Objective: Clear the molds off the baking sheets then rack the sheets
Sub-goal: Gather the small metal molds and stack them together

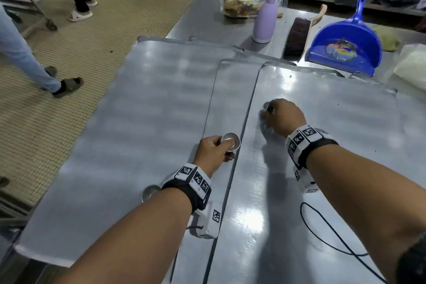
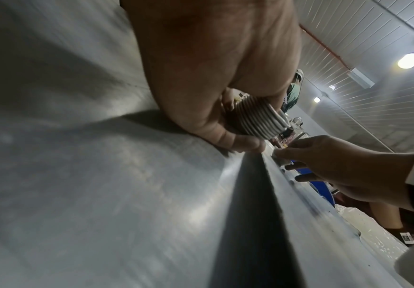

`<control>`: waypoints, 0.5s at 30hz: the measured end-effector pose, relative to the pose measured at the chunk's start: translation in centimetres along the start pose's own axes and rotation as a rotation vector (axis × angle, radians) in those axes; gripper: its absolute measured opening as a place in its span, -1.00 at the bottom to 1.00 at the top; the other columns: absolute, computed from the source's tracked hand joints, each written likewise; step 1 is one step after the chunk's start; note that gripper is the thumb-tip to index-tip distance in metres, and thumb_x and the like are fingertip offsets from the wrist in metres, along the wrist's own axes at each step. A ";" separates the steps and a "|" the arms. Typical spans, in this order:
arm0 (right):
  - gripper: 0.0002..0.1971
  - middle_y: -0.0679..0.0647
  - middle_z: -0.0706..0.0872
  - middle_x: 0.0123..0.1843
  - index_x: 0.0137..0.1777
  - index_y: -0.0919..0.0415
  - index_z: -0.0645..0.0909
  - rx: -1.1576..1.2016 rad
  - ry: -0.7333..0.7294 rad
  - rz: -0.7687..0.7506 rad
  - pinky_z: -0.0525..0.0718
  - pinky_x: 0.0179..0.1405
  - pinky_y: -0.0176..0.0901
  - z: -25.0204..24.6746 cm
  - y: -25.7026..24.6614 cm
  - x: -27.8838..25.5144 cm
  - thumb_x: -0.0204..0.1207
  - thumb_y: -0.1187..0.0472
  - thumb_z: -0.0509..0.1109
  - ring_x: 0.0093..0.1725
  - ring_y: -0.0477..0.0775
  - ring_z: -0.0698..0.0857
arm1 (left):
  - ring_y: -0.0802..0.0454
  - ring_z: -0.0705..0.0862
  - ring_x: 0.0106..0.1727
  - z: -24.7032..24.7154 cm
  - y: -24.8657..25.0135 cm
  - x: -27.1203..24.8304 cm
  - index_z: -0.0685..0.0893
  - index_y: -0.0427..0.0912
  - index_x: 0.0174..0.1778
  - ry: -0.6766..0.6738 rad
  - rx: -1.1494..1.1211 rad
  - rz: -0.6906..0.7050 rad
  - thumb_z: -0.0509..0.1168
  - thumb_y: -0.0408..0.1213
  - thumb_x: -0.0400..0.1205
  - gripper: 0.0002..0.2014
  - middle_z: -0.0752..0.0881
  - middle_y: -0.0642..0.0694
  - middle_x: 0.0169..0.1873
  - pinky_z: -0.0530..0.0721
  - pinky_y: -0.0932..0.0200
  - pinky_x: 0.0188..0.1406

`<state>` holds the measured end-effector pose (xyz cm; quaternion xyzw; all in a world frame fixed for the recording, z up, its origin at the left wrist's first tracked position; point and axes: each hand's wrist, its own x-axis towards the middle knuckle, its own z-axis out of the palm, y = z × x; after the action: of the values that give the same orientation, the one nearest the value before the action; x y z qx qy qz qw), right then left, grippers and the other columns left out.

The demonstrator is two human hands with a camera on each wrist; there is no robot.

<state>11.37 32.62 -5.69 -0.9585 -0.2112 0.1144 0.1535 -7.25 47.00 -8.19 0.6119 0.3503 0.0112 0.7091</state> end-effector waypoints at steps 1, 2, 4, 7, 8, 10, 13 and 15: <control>-0.88 0.13 0.73 0.11 0.04 0.05 0.65 0.024 -0.001 0.019 0.58 -0.04 -0.05 -0.1 -0.1 -0.4 0.60 0.06 0.35 0.14 0.28 0.69 | -0.13 0.78 -0.35 0.0 0.1 -0.1 0.78 -0.29 -0.17 -0.001 0.004 0.003 0.40 -0.38 0.61 -0.91 0.77 -0.16 -0.44 0.73 0.12 -0.31; -0.75 0.15 0.73 0.20 0.23 0.08 0.63 0.038 -0.001 0.038 0.61 0.05 -0.02 0.1 -0.1 -0.7 0.59 0.06 0.37 0.20 0.29 0.68 | -0.13 0.77 -0.35 0.0 0.1 -0.2 0.78 -0.28 -0.17 -0.003 0.008 0.007 0.40 -0.39 0.61 -0.92 0.77 -0.16 -0.44 0.73 0.12 -0.31; -0.54 0.19 0.69 0.31 0.47 0.12 0.50 0.042 -0.010 0.051 0.63 0.19 0.05 0.1 -0.3 -2.0 0.60 0.04 0.37 0.29 0.30 0.65 | -0.11 0.78 -0.35 0.0 0.2 -0.4 0.78 -0.27 -0.16 -0.005 0.025 0.022 0.40 -0.39 0.62 -0.92 0.78 -0.16 -0.42 0.75 0.12 -0.30; -0.58 0.22 0.64 0.30 0.41 0.15 0.56 0.046 0.005 0.041 0.64 0.19 0.07 0.8 -0.1 -4.4 0.62 0.00 0.36 0.25 0.31 0.65 | -0.12 0.79 -0.31 -0.1 0.3 -0.8 0.77 -0.27 -0.13 -0.011 0.074 0.059 0.41 -0.36 0.62 -0.93 0.79 -0.18 -0.35 0.77 0.04 -0.20; -0.63 0.20 0.63 0.27 0.36 0.12 0.61 0.061 0.006 0.041 0.63 0.16 0.04 1.0 -0.1 -5.4 0.61 -0.01 0.35 0.21 0.31 0.67 | -0.12 0.80 -0.30 -0.1 0.3 -1.0 0.77 -0.26 -0.12 -0.010 0.091 0.067 0.41 -0.36 0.63 -0.94 0.80 -0.19 -0.32 0.78 0.01 -0.16; -0.66 0.18 0.63 0.23 0.30 0.10 0.65 0.114 0.012 0.051 0.61 0.12 -0.01 1.3 -0.1 -7.3 0.59 0.00 0.37 0.16 0.29 0.68 | -0.12 0.81 -0.29 -0.2 0.2 -1.6 0.76 -0.22 -0.13 0.000 0.110 0.073 0.41 -0.36 0.63 -0.95 0.80 -0.20 -0.28 0.80 -0.03 -0.11; -0.52 0.18 0.69 0.25 0.42 0.11 0.59 0.226 0.004 0.074 0.61 0.17 -0.04 1.5 -0.2 -10.0 0.51 0.02 0.46 0.22 0.24 0.69 | -0.15 0.80 -0.30 -0.4 0.2 -2.7 0.74 -0.21 -0.17 0.037 0.095 0.062 0.40 -0.41 0.63 -0.92 0.77 -0.20 -0.26 0.80 0.02 -0.16; -0.48 0.18 0.72 0.28 0.45 0.12 0.57 0.290 -0.006 0.075 0.60 0.21 -0.09 1.5 -0.5 -11.9 0.48 0.06 0.49 0.25 0.21 0.69 | -0.18 0.78 -0.29 -0.6 0.2 -3.7 0.73 -0.21 -0.20 0.051 0.097 0.053 0.40 -0.42 0.63 -0.90 0.75 -0.20 -0.28 0.77 0.04 -0.19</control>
<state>0.28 28.22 -5.03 -0.9333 -0.1569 0.1520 0.2852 -10.29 45.91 -6.18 0.6541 0.3523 0.0285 0.6687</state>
